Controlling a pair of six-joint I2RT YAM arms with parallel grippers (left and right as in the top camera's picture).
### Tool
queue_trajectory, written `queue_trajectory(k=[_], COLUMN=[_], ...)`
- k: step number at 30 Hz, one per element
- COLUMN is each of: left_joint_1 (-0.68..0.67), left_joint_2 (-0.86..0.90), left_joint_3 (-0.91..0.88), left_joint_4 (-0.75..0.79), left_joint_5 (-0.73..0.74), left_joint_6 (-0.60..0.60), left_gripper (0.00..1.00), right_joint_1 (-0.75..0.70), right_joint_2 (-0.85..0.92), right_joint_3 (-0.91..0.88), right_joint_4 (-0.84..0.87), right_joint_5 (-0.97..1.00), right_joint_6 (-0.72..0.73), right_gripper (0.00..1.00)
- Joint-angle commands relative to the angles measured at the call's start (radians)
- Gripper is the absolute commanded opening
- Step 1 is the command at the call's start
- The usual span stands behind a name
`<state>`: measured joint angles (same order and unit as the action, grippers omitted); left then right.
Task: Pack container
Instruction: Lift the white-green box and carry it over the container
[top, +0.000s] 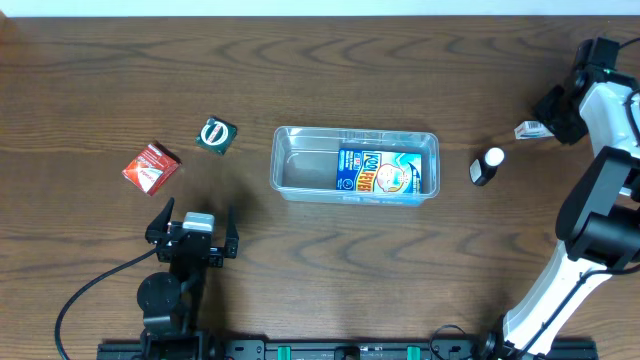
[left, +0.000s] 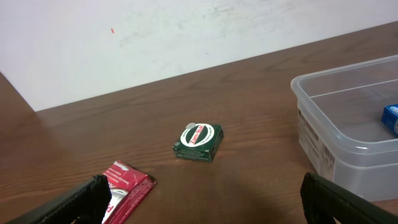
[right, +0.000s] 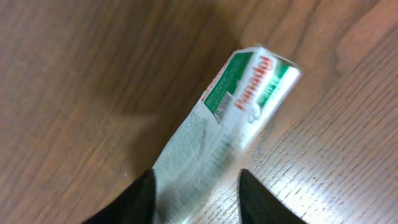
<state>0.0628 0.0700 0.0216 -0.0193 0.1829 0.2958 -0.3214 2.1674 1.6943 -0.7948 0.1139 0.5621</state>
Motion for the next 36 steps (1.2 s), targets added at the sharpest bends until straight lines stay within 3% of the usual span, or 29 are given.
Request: queue_trajectory(k=[1, 6, 12, 15, 20, 27, 32, 36], left_joint_1=[0.004, 0.004, 0.004, 0.004, 0.004, 0.004, 0.004, 0.004], left_joint_2=[0.001, 0.001, 0.001, 0.001, 0.001, 0.001, 0.001, 0.001], left_joint_3=[-0.018, -0.018, -0.018, -0.018, -0.018, -0.018, -0.018, -0.018], left_joint_4=[-0.033, -0.033, -0.033, -0.033, -0.033, -0.033, -0.033, -0.033], left_joint_5=[0.011, 0.011, 0.011, 0.011, 0.011, 0.011, 0.011, 0.011], left_joint_6=[0.013, 0.013, 0.013, 0.013, 0.013, 0.013, 0.013, 0.013], left_gripper=[0.98, 0.98, 0.98, 0.98, 0.98, 0.98, 0.98, 0.98], right_joint_1=[-0.012, -0.012, -0.012, -0.012, -0.012, -0.011, 0.017, 0.104], right_joint_2=[0.031, 0.036, 0.036, 0.035, -0.006, -0.198, -0.396, -0.527], right_joint_3=[-0.006, -0.007, -0.007, -0.006, -0.006, 0.01, 0.01, 0.01], right_joint_4=[-0.001, 0.0, -0.003, -0.009, -0.01, -0.006, -0.023, -0.11], right_joint_5=[0.018, 0.018, 0.017, -0.013, -0.156, -0.477, -0.753, -0.783], right_joint_6=[-0.003, -0.005, -0.048, -0.108, -0.289, -0.556, -0.838, -1.108], right_gripper=[0.35, 0.35, 0.08, 0.05, 0.03, 0.05, 0.02, 0.01])
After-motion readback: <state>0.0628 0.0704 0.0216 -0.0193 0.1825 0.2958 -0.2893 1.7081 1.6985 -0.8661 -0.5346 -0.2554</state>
